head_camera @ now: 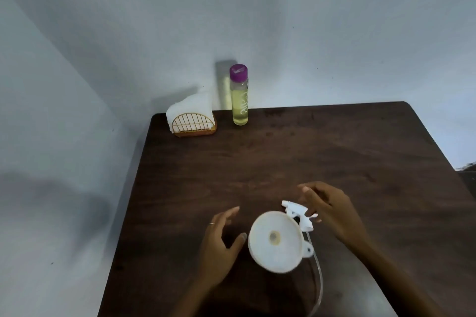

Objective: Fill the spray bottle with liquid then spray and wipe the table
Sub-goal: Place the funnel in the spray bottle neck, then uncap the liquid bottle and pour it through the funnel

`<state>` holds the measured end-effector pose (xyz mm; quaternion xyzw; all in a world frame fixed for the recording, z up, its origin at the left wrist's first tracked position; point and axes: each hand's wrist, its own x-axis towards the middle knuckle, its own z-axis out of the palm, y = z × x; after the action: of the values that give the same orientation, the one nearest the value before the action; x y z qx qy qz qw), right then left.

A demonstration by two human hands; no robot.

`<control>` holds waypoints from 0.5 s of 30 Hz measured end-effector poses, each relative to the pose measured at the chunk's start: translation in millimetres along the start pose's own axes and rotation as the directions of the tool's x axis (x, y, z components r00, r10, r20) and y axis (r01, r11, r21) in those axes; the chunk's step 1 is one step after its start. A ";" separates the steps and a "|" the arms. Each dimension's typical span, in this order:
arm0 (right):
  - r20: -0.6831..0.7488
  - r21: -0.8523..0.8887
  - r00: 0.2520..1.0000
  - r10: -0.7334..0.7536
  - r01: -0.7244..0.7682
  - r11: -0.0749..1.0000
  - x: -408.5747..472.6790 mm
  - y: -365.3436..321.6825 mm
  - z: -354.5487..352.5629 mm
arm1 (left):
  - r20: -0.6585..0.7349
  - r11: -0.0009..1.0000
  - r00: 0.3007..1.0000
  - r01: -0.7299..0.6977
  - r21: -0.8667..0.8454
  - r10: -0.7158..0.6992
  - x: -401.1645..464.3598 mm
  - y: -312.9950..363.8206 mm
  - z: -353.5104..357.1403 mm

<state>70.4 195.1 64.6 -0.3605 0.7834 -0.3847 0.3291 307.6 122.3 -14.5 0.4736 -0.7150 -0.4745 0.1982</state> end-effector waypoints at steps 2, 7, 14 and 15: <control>0.015 0.006 1.000 -0.007 0.006 1.000 23.1 4.3 0.8 | -0.029 1.000 0.999 0.029 -0.007 -0.029 19.2 -2.9 -3.6; 0.101 0.034 0.995 0.016 -0.019 0.999 105.1 1.0 12.6 | -0.064 0.997 0.995 0.068 -0.032 -0.070 98.3 10.8 -8.3; 0.087 0.038 0.994 -0.067 0.064 0.997 227.0 -40.7 48.1 | -0.075 0.997 0.995 0.070 -0.032 -0.072 228.3 38.9 -0.3; 0.090 0.040 0.993 -0.078 0.074 0.996 239.8 -48.3 53.9 | -0.085 0.998 0.994 0.060 -0.031 -0.062 245.2 40.1 2.8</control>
<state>2.7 -42.2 21.8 -0.4013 0.7460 -0.3942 0.3564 170.0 -84.5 -21.8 0.5122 -0.6844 -0.4696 0.2208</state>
